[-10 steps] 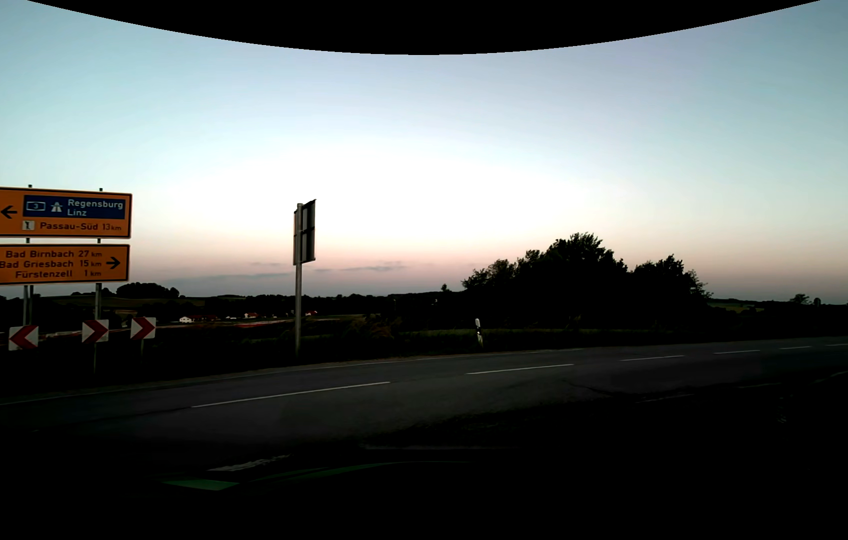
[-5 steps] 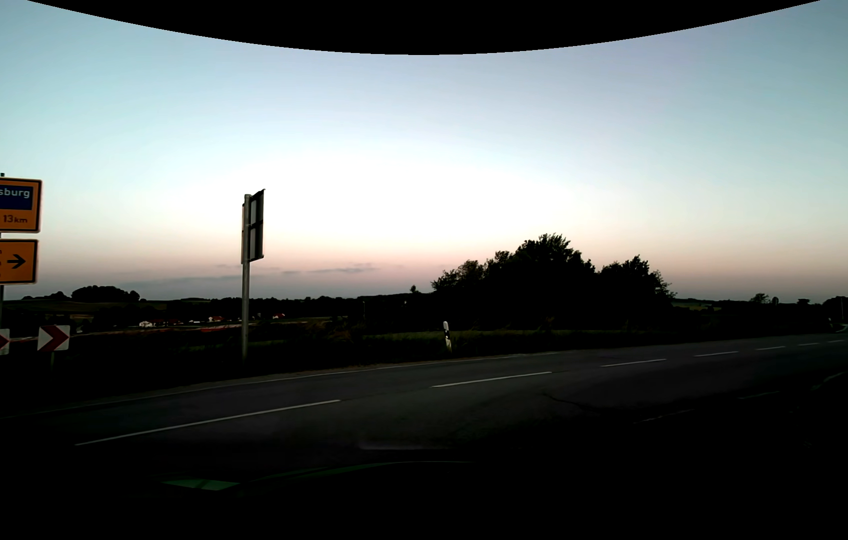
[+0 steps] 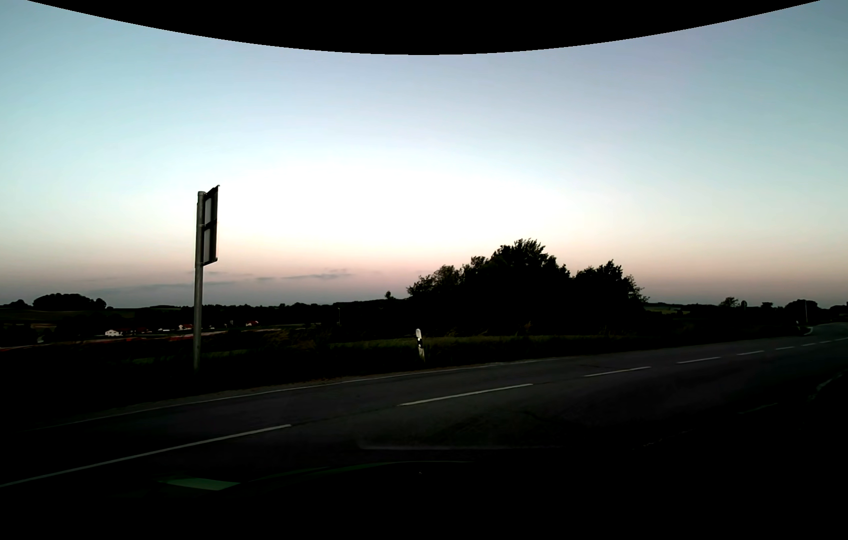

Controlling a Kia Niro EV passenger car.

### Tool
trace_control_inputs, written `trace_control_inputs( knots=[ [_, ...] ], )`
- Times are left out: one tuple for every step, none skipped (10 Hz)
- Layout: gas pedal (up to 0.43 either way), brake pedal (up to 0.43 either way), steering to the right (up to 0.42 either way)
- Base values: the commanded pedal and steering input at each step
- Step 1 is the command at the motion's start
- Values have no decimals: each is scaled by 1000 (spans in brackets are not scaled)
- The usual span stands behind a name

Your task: Follow the waypoints while adhering to traffic rules and regulations

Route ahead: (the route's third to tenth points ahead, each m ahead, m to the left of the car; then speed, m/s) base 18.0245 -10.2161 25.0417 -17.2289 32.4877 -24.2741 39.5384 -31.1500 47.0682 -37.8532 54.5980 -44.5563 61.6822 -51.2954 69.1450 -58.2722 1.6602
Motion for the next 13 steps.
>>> trace_control_inputs(
  knots=[
    [441, 0, 271],
    [531, 0, 276],
    [579, 0, 280],
    [591, 0, 288],
    [579, 0, 296],
    [500, 0, 304],
    [488, 0, 311],
    [461, 0, 318],
    [421, 0, 323],
    [421, 0, 336],
    [409, 0, 365],
    [409, 0, 389],
    [409, 0, 395]
  ],
)
